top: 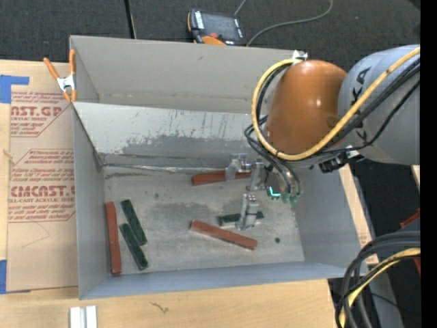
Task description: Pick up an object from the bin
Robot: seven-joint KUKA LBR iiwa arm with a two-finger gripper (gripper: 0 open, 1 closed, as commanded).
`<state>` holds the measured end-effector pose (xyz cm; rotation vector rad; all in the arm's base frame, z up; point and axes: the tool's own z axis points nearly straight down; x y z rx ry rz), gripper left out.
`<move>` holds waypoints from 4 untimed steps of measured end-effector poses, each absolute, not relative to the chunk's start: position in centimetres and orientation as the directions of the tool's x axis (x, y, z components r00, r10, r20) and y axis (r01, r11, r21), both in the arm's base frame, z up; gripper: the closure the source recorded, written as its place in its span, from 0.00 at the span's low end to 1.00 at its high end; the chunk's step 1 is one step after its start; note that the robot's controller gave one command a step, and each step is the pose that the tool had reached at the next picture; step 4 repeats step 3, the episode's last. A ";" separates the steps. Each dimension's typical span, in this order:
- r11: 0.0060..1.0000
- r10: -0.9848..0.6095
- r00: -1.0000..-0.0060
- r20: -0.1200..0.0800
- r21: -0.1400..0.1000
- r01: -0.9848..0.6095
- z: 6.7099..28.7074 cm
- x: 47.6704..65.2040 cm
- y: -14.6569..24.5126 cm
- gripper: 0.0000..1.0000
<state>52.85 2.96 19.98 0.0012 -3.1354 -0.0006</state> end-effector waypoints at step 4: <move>1.000 0.009 -1.000 -0.008 0.002 0.009 20.1 51.9 3.8 1.00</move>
Offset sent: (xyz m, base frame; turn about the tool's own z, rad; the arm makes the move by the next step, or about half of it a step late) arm 0.0003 -0.0200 -0.1217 0.0454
